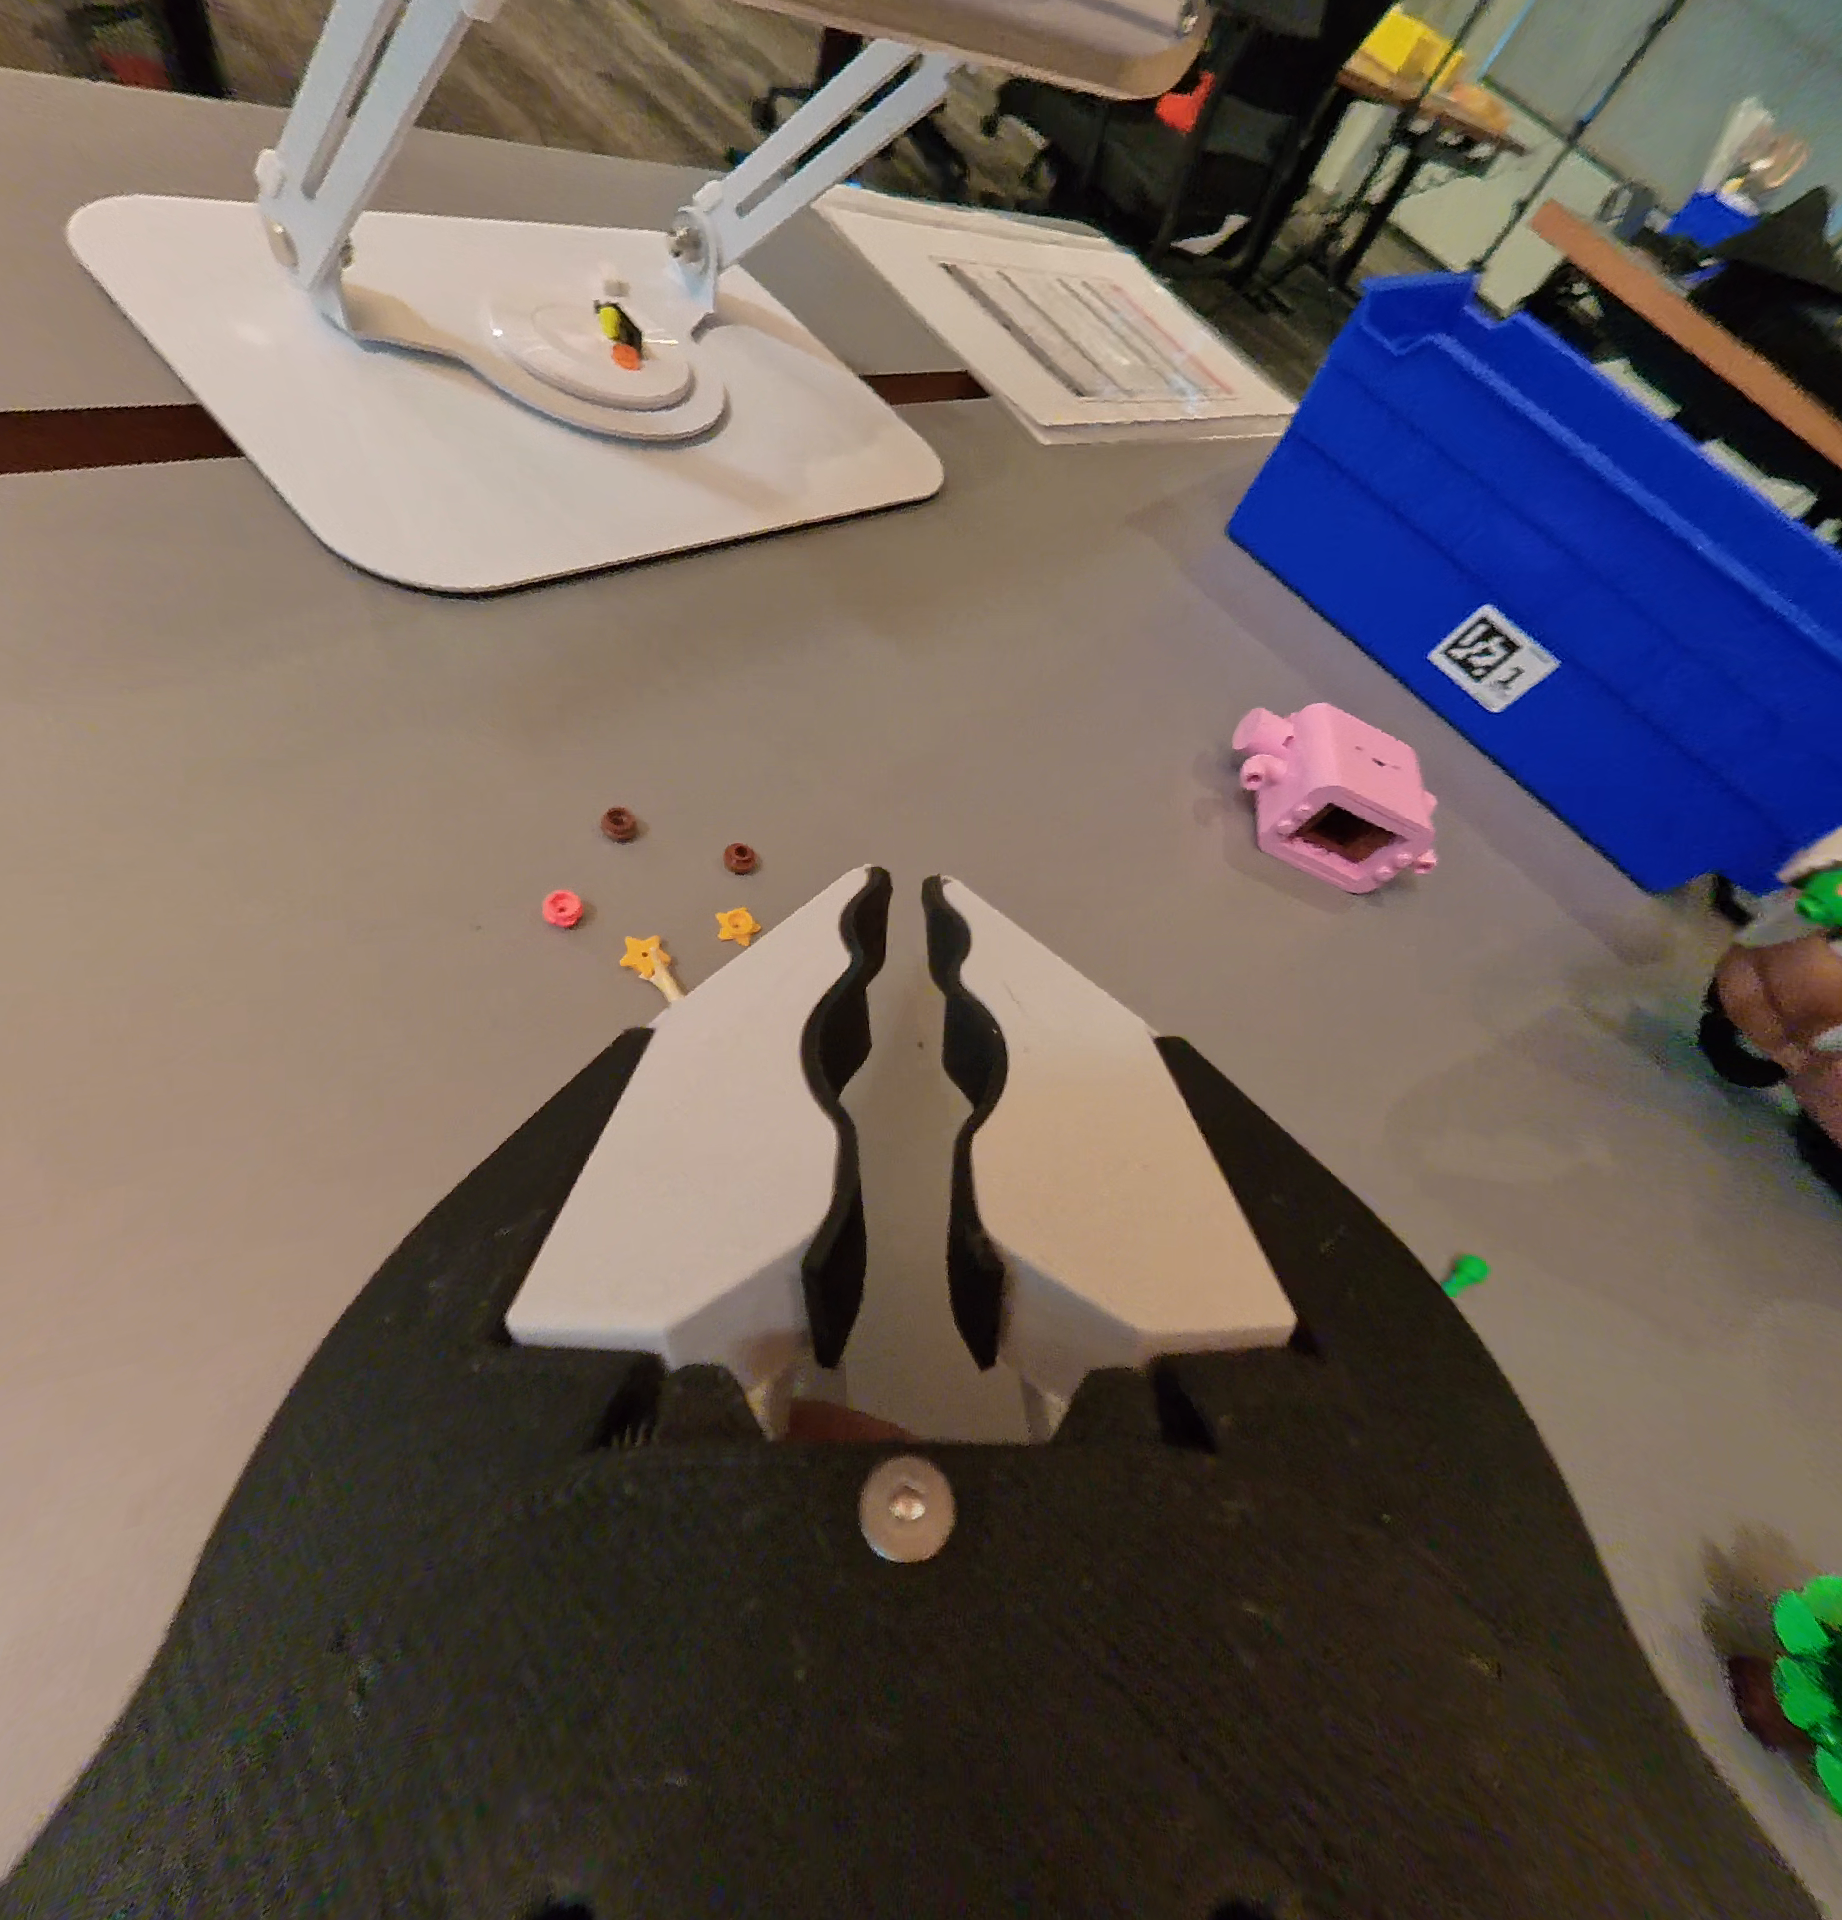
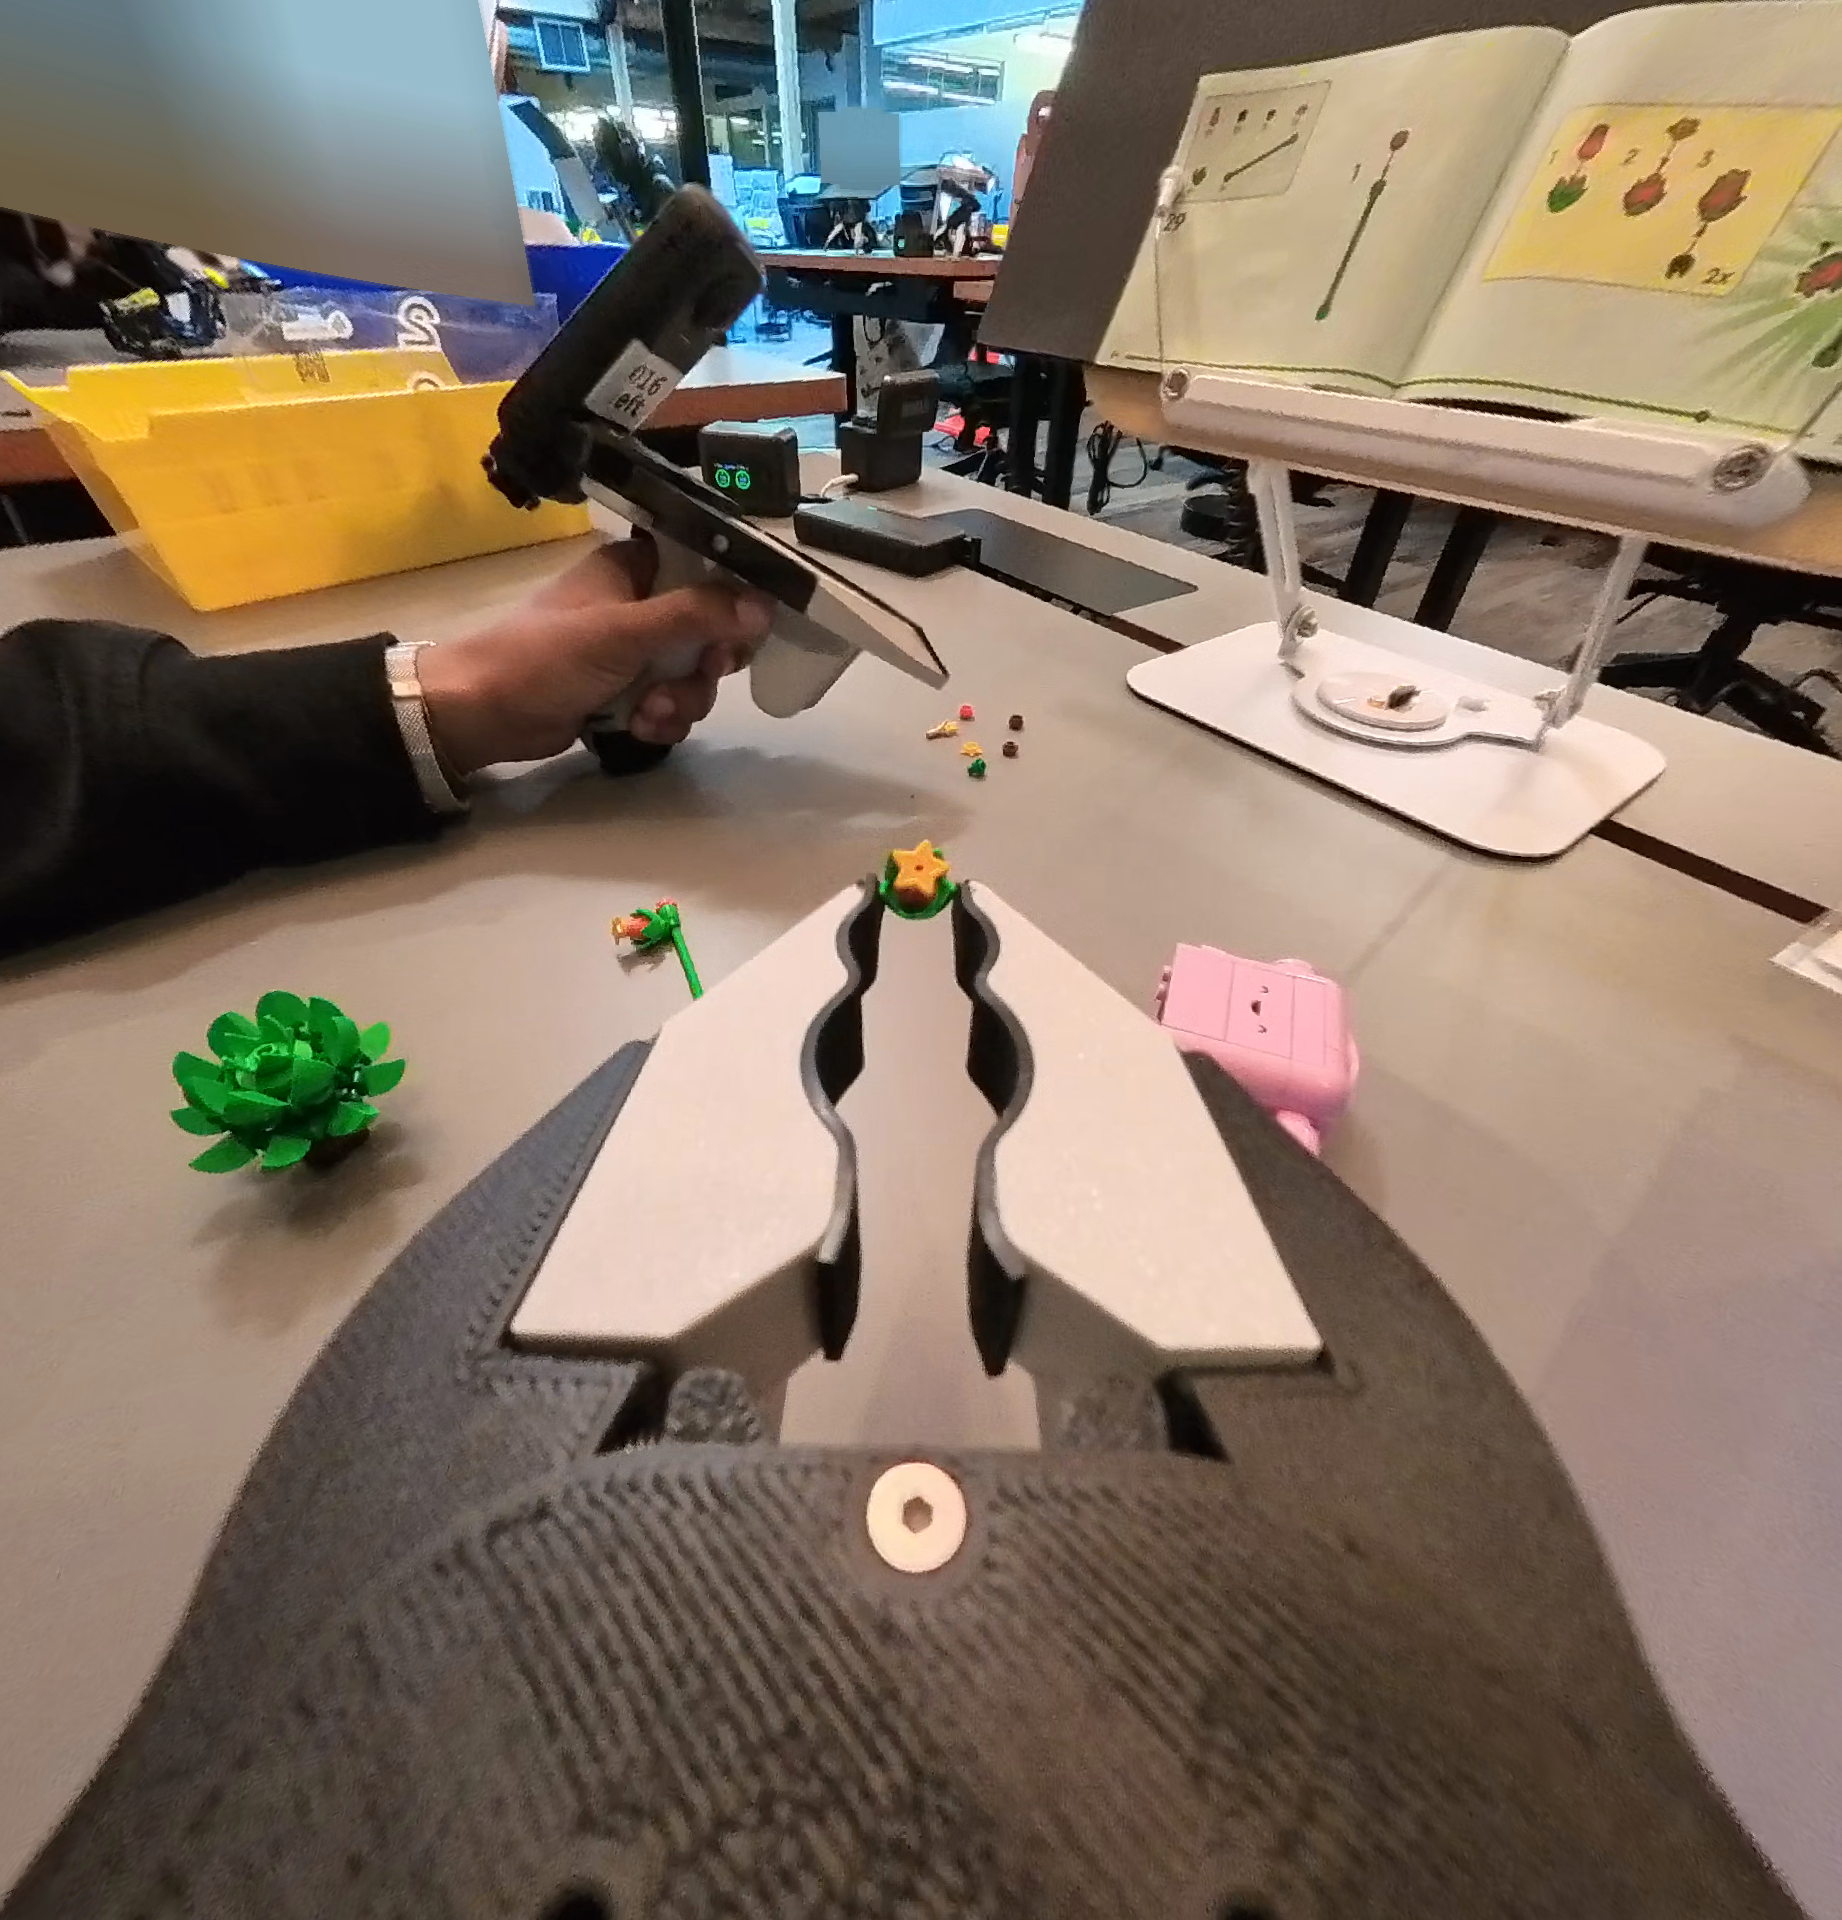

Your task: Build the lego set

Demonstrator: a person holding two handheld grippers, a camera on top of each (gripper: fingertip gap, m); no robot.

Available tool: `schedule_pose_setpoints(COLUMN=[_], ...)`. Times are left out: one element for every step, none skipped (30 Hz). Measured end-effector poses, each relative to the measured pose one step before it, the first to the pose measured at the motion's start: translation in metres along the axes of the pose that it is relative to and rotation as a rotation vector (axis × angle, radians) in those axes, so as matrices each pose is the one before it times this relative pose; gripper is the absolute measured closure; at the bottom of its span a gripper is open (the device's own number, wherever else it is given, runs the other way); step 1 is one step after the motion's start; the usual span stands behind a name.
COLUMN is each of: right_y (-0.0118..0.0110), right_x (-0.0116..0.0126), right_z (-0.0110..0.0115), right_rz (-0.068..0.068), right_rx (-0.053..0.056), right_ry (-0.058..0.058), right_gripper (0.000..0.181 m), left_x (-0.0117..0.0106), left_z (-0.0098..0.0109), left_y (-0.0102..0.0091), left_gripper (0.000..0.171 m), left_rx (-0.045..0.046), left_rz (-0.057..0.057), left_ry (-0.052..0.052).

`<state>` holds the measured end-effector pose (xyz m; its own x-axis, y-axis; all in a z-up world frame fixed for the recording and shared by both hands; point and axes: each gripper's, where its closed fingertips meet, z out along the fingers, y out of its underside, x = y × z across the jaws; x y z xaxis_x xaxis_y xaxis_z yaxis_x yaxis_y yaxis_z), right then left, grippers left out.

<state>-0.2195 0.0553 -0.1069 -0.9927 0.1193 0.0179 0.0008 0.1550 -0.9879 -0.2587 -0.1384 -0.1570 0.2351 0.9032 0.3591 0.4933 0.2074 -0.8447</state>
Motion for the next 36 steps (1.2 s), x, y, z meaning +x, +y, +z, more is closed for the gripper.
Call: schedule_pose_setpoints(right_y=[0.00059, 0.00142, 0.00224, 0.00222, 0.00173, 0.00097, 0.00039, 0.00019, 0.00008, 0.00012, 0.00013, 0.00009, -0.00007, -0.00012, 0.00004, 0.00014, 0.00020, 0.00022, 0.00029, 0.00045, 0.00044, 0.00045, 0.00031, 0.00035, 0.00024, 0.00025, 0.00043, 0.00040, 0.00047, 0.00030, 0.00022, 0.00001, -0.00003, -0.00017, -0.00010, -0.00019], right_x=[-0.00073, -0.00062, -0.00041, -0.00017, -0.00010, -0.00011, -0.00031, -0.00048, -0.00036, -0.00010, 0.00011, 0.00008, 0.00010, 0.00006, 0.00003, 0.00006, 0.00015, 0.00013, 0.00014, 0.00014, 0.00008, 0.00018, 0.00012, -0.00007, -0.00007, -0.00011, 0.00001, -0.00017, -0.00004, -0.00023, -0.00017, -0.00027, -0.00023, -0.00021, -0.00014, -0.00004], right_z=[0.00085, 0.00095, 0.00104, 0.00089, 0.00078, 0.00043, 0.00035, 0.00022, 0.00014, 0.00013, -0.00013, -0.00012, -0.00020, -0.00018, -0.00019, -0.00015, -0.00010, -0.00012, -0.00006, 0.00001, 0.00009, 0.00010, 0.00010, 0.00014, 0.00012, 0.00019, 0.00027, 0.00019, 0.00024, 0.00014, 0.00011, 0.00014, 0.00000, 0.00000, -0.00005, -0.00006], right_rz=[-0.0067, -0.0047, -0.0041, -0.0049, -0.0054, -0.0042, -0.0016, 0.0010, 0.0020, 0.0017, 0.0012, 0.0011, 0.0011, 0.0013, 0.0015, 0.0014, 0.0007, 0.0002, 0.0000, -0.0002, -0.0005, -0.0005, -0.0003, -0.0001, -0.0002, -0.0006, -0.0009, -0.0010, -0.0013, -0.0014, -0.0012, -0.0007, -0.0001, 0.0001, 0.0000, 0.0005], right_rx=[-0.0035, -0.0076, -0.0119, -0.0125, -0.0094, -0.0053, -0.0022, -0.0003, 0.0000, -0.0003, 0.0001, 0.0004, 0.0010, 0.0013, 0.0009, 0.0000, -0.0006, -0.0007, -0.0013, -0.0019, -0.0020, -0.0021, -0.0018, -0.0014, -0.0013, -0.0016, -0.0023, -0.0028, -0.0026, -0.0020, -0.0012, -0.0004, 0.0002, 0.0005, 0.0008, 0.0008], right_ry=[0.0003, -0.0012, -0.0019, -0.0007, 0.0007, 0.0007, -0.0011, -0.0027, -0.0029, -0.0019, -0.0008, -0.0004, -0.0004, -0.0006, -0.0006, -0.0004, 0.0000, 0.0003, 0.0003, 0.0003, 0.0005, 0.0005, 0.0002, -0.0003, -0.0004, -0.0001, 0.0000, 0.0000, 0.0001, 0.0001, -0.0002, -0.0007, -0.0010, -0.0008, -0.0003, -0.0002], right_gripper=[0.169, 0.169, 0.169, 0.169, 0.169, 0.169, 0.169, 0.169, 0.169, 0.169, 0.169, 0.169, 0.169, 0.169, 0.169, 0.169, 0.169, 0.169, 0.169, 0.169, 0.169, 0.169, 0.169, 0.169, 0.169, 0.169, 0.169, 0.169, 0.169, 0.169, 0.169, 0.169, 0.169, 0.169, 0.169, 0.169], left_x=[-0.00198, -0.00078, -0.00004, 0.00003, -0.00001, 0.00074, 0.00087, -0.00005, -0.00064, -0.00101, -0.00175, -0.00150, -0.00137, -0.00176, -0.00174, -0.00127, -0.00146, -0.00028, 0.00256, 0.00423, 0.00367, 0.00125, -0.00111, -0.00198, -0.00245, -0.00309, -0.00268, -0.00226, -0.00111, 0.00003, 0.00044, 0.00063, 0.00103, 0.00127, 0.00088, 0.00025], left_z=[0.00103, 0.00159, 0.00211, 0.00266, 0.00343, 0.00400, 0.00403, 0.00356, 0.00282, 0.00227, 0.00170, 0.00132, 0.00091, 0.00054, 0.00037, 0.00038, 0.00070, 0.00115, 0.00127, 0.00093, 0.00074, 0.00050, 0.00034, -0.00010, -0.00041, -0.00040, -0.00037, -0.00037, -0.00018, -0.00004, 0.00026, 0.00033, 0.00060, 0.00072, 0.00044, -0.00004], left_y=[0.00119, 0.00171, 0.00229, 0.00287, 0.00357, 0.00414, 0.00394, 0.00290, 0.00139, -0.00001, -0.00059, -0.00063, -0.00083, -0.00106, -0.00121, -0.00132, -0.00096, -0.00034, -0.00002, 0.00009, 0.00024, 0.00049, 0.00085, 0.00079, 0.00062, 0.00080, 0.00133, 0.00155, 0.00120, 0.00072, 0.00022, 0.00039, 0.00075, 0.00087, 0.00044, 0.00006], left_gripper=[0.171, 0.171, 0.171, 0.171, 0.170, 0.168, 0.166, 0.164, 0.163, 0.162, 0.161, 0.161, 0.160, 0.159, 0.157, 0.155, 0.154, 0.153, 0.153, 0.152, 0.152, 0.152, 0.153, 0.153, 0.154, 0.155, 0.156, 0.156, 0.157, 0.157, 0.157, 0.157, 0.158, 0.159, 0.160, 0.161], left_rx=[-0.01052, -0.01509, -0.02024, -0.02552, -0.03228, -0.03674, -0.03645, -0.02999, -0.01969, -0.01125, -0.00638, -0.00376, -0.00112, 0.00145, 0.00315, 0.00416, 0.00123, -0.00280, -0.00516, -0.00504, -0.00446, -0.00473, -0.00603, -0.00395, -0.00192, -0.00299, -0.00518, -0.00604, -0.00489, -0.00333, -0.00164, -0.00321, -0.00616, -0.00766, -0.00386, 0.00009], left_rz=[0.0080, 0.0140, 0.0184, 0.0192, 0.0184, 0.0202, 0.0209, 0.0196, 0.0202, 0.0216, 0.0190, 0.0162, 0.0163, 0.0172, 0.0197, 0.0223, 0.0208, 0.0180, 0.0156, 0.0150, 0.0167, 0.0128, 0.0091, 0.0075, 0.0065, 0.0061, 0.0090, 0.0080, 0.0048, 0.0008, -0.0037, -0.0033, -0.0019, -0.0010, -0.0038, -0.0058], left_ry=[-0.0242, -0.0197, -0.0162, -0.0170, -0.0156, -0.0088, -0.0067, -0.0117, -0.0145, -0.0151, -0.0169, -0.0125, -0.0097, -0.0093, -0.0055, 0.0014, 0.0047, 0.0160, 0.0354, 0.0423, 0.0341, 0.0140, -0.0053, -0.0135, -0.0180, -0.0218, -0.0190, -0.0143, -0.0056, 0.0028, 0.0074, 0.0080, 0.0103, 0.0124, 0.0108, 0.0072])
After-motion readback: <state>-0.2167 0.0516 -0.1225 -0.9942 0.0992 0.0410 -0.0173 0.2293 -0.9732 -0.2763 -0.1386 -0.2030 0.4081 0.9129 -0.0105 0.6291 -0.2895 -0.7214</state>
